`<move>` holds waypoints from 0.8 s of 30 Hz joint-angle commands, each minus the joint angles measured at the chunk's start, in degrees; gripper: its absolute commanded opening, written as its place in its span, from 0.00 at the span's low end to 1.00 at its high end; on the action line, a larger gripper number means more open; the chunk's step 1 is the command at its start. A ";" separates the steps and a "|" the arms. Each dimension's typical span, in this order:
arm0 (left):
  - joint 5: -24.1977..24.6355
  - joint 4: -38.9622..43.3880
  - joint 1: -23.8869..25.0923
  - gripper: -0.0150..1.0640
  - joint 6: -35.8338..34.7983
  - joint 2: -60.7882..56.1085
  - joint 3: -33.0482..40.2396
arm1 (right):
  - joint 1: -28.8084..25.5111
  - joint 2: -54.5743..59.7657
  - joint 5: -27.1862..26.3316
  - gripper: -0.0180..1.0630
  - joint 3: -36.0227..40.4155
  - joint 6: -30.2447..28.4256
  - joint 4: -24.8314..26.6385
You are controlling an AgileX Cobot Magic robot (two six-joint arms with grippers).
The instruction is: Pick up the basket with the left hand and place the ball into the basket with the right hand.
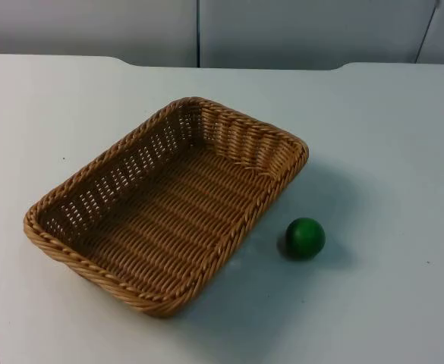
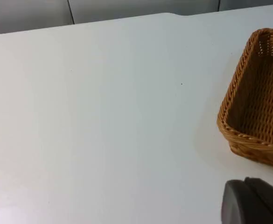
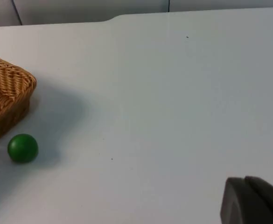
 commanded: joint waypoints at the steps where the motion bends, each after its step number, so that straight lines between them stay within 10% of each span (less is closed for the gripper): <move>1: -0.77 -0.32 -0.33 0.01 -0.17 -0.27 -0.31 | -0.29 -0.19 -0.42 0.02 0.24 -0.26 -0.30; 7: -12.47 -14.71 -0.33 0.01 -2.95 1.67 -6.86 | -0.29 -0.19 -0.42 0.02 0.24 -0.26 -0.30; 15: -1.95 -26.82 -0.33 0.01 3.45 24.91 -10.47 | -0.29 -0.19 -0.42 0.02 0.24 -0.26 -0.30; 24: -4.84 -36.25 -0.33 0.01 23.17 49.41 -10.47 | -0.29 -0.19 -0.42 0.02 0.24 -0.26 -0.30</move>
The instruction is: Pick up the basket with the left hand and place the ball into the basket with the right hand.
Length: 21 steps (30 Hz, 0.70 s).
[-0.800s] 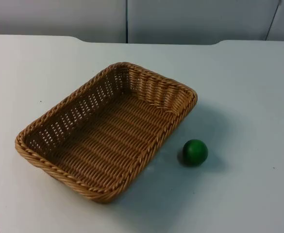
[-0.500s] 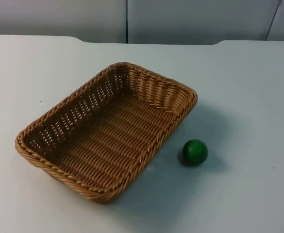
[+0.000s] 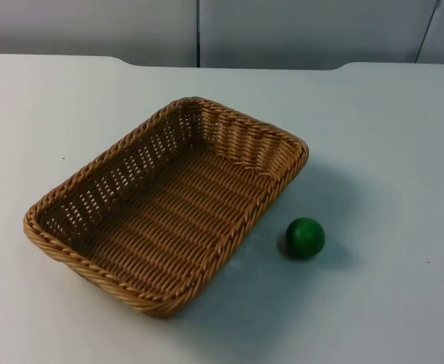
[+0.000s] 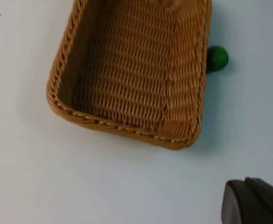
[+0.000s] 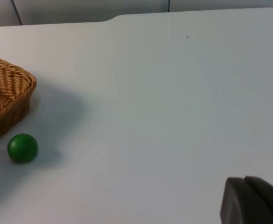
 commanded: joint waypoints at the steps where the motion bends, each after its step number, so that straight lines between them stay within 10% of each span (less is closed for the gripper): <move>1: -0.85 -3.97 -0.33 0.01 5.94 5.21 -0.14 | -0.29 -0.19 -0.42 0.02 0.24 -0.26 -0.30; 13: -12.95 -12.36 -8.24 0.09 23.32 26.59 -0.47 | -0.29 -0.19 -0.42 0.02 0.24 -0.26 -0.30; 21: -24.54 -6.28 -13.25 0.53 13.65 35.93 -5.14 | -0.29 -0.19 -0.42 0.02 0.24 -0.26 -0.30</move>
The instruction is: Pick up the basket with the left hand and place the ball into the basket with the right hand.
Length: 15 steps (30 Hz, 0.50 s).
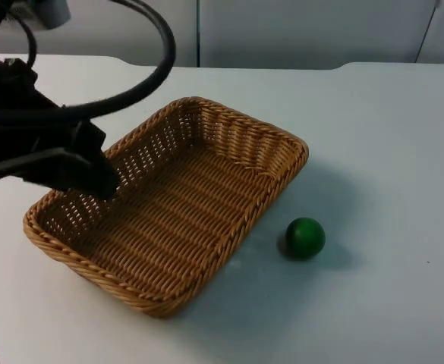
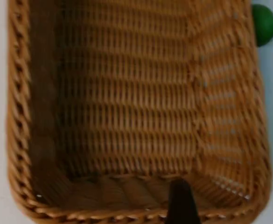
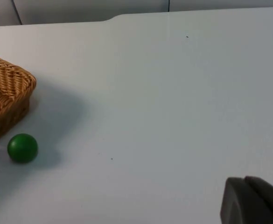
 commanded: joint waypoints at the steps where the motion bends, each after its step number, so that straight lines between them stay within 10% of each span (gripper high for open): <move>1: -2.62 2.88 -0.55 0.54 -4.11 1.44 -1.15 | -0.29 -0.19 -0.42 0.02 0.24 -0.26 -0.30; 15: -5.11 28.47 -0.55 0.54 -30.19 12.68 -7.32 | -0.29 -0.19 -0.42 0.02 0.24 -0.26 -0.30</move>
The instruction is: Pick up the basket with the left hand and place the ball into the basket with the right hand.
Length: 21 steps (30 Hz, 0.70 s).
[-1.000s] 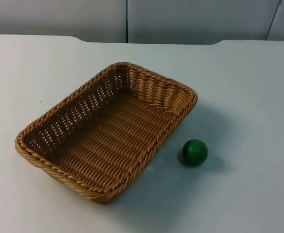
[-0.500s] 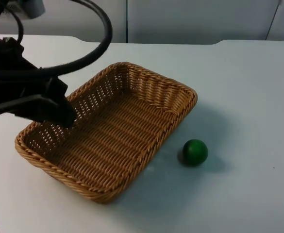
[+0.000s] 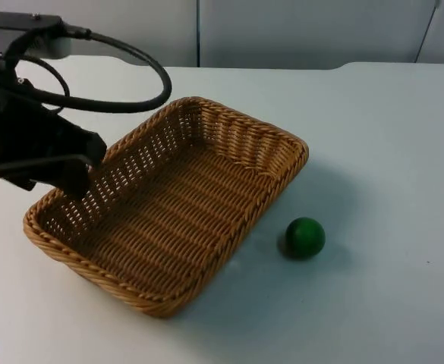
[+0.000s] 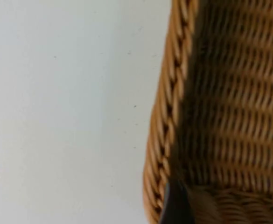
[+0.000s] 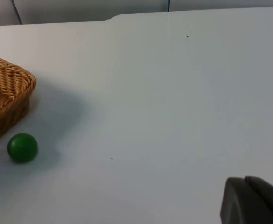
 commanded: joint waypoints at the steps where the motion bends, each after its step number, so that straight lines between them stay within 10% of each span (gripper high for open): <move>1: 0.47 3.70 -0.55 0.54 -4.66 1.59 -1.09 | -0.29 -0.19 -0.42 0.02 0.24 -0.26 -0.30; 21: -1.69 16.48 -0.55 0.54 -13.78 9.96 -2.87 | -0.29 -0.19 -0.42 0.02 0.24 -0.26 -0.30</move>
